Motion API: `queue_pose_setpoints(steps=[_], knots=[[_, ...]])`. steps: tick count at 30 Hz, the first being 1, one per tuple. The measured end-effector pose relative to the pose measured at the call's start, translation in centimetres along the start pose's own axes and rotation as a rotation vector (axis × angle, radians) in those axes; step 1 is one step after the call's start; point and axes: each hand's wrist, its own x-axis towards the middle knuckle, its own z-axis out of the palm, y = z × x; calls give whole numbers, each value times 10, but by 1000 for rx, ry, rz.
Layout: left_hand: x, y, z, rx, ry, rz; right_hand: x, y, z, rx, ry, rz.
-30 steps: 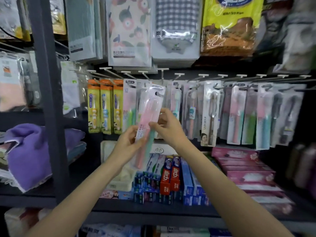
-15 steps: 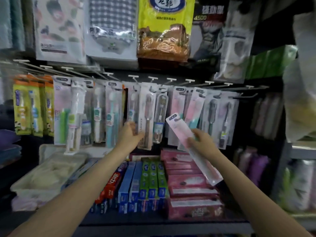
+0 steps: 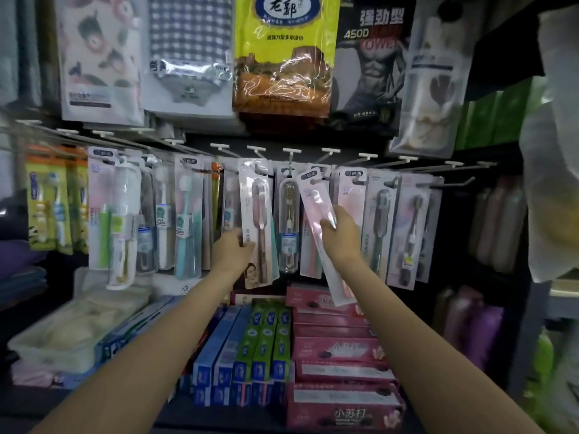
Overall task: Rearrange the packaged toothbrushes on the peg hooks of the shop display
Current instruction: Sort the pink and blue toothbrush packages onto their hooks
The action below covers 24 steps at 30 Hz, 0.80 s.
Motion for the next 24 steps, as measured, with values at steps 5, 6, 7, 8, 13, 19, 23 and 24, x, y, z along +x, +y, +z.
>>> queue_pose_setpoints(steps=[5,6,7,8,13,19,23,24], knots=[[3,-7,-1,43,15,28,9,0,-5,-134,68,-82],[4,-8,-1,52,15,25,13,0,-8,-132,76,-79],[5,-9,0,64,14,23,16,0,-10,-101,67,-56],[5,-10,0,82,11,21,18,-1,-12,-42,52,-19],[2,-9,0,105,-12,41,6,8,-7,208,-51,81],[3,-11,-4,105,-22,92,1,59,-28,175,354,124],[3,-10,1,72,-21,85,-2,67,-33,128,226,183],[3,-10,2,71,-17,88,-3,67,-32,150,164,195]])
